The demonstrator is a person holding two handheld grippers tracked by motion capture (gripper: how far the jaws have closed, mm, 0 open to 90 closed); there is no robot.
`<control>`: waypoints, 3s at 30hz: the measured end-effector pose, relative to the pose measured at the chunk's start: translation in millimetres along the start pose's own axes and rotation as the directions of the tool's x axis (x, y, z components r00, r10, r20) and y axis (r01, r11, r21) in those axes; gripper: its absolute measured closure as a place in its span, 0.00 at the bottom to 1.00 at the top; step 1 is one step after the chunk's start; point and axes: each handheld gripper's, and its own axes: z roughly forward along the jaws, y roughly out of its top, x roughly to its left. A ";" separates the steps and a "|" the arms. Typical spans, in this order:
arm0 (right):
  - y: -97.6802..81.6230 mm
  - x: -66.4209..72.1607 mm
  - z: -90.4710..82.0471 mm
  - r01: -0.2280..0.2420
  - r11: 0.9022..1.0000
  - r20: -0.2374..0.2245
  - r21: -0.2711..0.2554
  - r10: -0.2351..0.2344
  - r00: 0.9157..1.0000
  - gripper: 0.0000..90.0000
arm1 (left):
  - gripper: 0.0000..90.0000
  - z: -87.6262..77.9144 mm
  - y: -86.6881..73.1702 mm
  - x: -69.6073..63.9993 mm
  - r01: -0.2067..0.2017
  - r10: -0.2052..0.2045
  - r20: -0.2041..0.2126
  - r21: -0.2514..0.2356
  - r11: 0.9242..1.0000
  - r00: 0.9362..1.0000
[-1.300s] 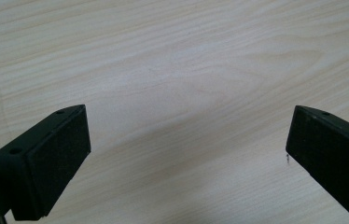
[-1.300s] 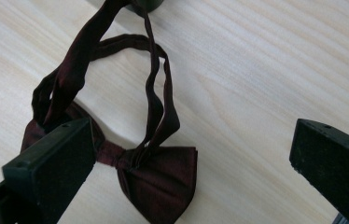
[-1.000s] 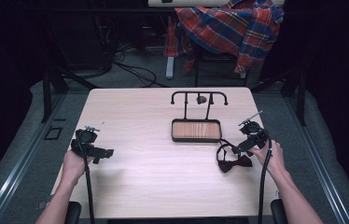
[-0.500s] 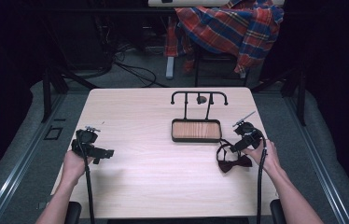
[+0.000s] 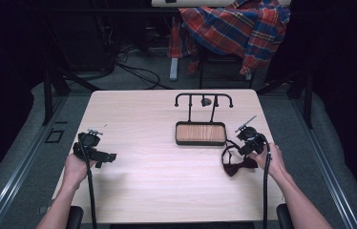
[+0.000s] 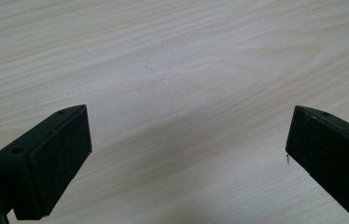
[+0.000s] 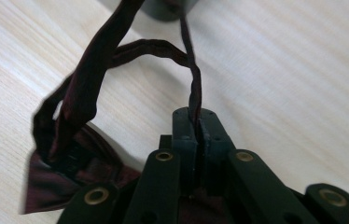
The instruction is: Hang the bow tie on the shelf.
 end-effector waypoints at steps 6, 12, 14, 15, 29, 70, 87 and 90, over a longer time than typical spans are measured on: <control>1.2 8.7 -25.0 0.047 0.993 0.071 -0.110 -0.040 0.997 0.98 | 0.00 0.2 0.1 -0.3 0.001 -0.001 -0.001 0.000 1.000 1.000; 1.8 15.9 -44.2 0.079 0.980 0.121 -0.180 -0.057 0.991 0.98 | 0.00 -0.3 0.0 0.8 -0.003 0.003 -0.002 0.002 1.000 1.000; 1.7 18.8 -50.5 0.087 0.973 0.129 -0.212 -0.061 0.990 0.98 | 0.00 0.5 0.1 0.1 0.000 0.000 -0.003 0.003 1.000 1.000; 1.8 19.8 -54.5 0.101 0.973 0.139 -0.209 -0.073 0.988 0.98 | 0.00 0.4 0.2 0.0 0.000 0.000 -0.004 0.003 1.000 1.000; 5.5 36.6 -84.1 0.154 0.944 0.177 -0.292 -0.105 0.979 0.98 | 0.00 0.0 0.2 -0.2 -0.002 0.002 -0.010 0.000 1.000 1.000; 39.2 49.5 -117.6 0.196 0.899 0.204 -0.392 -0.123 0.971 0.98 | 0.00 -0.1 0.7 -0.6 -0.011 0.011 -0.007 0.001 1.000 1.000; 46.7 32.5 -129.8 0.168 0.881 0.233 -0.442 -0.068 0.970 0.98 | 0.00 0.4 0.7 -0.6 -0.012 0.012 -0.005 0.004 1.000 1.000; 49.5 29.3 -130.0 0.163 0.883 0.237 -0.440 -0.061 0.970 0.99 | 0.00 0.3 0.7 -0.7 -0.011 0.011 -0.004 0.003 1.000 1.000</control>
